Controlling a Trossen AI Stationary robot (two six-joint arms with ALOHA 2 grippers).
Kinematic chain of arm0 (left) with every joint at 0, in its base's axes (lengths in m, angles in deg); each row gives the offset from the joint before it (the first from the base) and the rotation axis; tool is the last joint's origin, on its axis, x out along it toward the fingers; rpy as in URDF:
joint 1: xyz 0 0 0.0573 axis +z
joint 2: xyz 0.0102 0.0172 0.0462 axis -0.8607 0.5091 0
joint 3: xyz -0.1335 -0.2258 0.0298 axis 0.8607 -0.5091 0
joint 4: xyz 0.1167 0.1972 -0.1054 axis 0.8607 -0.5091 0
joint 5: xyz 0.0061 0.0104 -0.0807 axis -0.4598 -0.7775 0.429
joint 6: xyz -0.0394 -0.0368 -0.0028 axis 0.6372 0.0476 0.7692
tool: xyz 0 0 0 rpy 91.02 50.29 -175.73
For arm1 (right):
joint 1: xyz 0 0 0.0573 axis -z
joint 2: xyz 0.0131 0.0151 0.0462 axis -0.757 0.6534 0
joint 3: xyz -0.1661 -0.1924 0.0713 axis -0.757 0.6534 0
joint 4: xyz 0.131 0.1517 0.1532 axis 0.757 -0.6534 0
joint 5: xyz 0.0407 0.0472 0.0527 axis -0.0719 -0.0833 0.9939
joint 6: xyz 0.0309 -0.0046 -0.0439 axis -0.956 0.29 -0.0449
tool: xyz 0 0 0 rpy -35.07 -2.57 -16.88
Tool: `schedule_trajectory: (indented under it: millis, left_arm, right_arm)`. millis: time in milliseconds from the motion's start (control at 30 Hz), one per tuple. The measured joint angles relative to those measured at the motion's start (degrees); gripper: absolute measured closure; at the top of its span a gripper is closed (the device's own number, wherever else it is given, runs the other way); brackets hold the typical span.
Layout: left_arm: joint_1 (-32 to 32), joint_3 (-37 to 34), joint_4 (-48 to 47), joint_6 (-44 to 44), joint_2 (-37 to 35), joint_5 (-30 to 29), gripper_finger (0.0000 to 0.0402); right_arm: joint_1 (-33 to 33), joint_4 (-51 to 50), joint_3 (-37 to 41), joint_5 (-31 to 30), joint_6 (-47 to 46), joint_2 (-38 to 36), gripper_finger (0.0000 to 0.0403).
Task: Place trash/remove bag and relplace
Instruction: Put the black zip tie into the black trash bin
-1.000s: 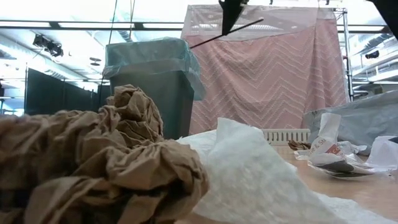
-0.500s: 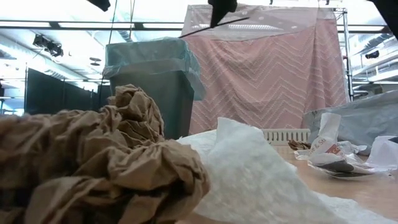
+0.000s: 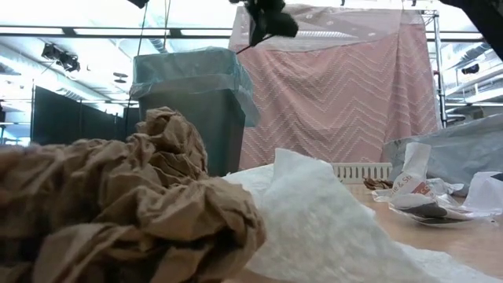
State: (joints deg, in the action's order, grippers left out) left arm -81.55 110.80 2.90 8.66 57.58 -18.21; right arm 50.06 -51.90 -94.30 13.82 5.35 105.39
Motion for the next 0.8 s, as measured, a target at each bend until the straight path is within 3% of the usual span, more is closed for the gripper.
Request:
schedule_trajectory:
  millis: [200,333,567,800]
  left_arm:
    - [0.02,-0.04,0.52,-0.01,0.02,-0.08,0.03]
    - [0.02,-0.35,0.48,-0.02,0.02,-0.07,0.03]
    - [0.02,-0.35,0.48,-0.02,0.02,-0.41,0.03]
    - [0.01,-0.35,5.43,-0.17,-1.27,-2.11,0.03]
  right_arm:
    - [-0.3,4.26,-0.01,-3.59,9.19,2.86,0.0402]
    - [-1.0,4.86,0.02,-2.41,13.07,3.4,0.0392]
    - [-2.75,5.1,0.0,-1.03,13.89,3.2,0.0321]
    - [-4.88,9.81,-0.92,-11.48,12.23,-0.9,0.0253]
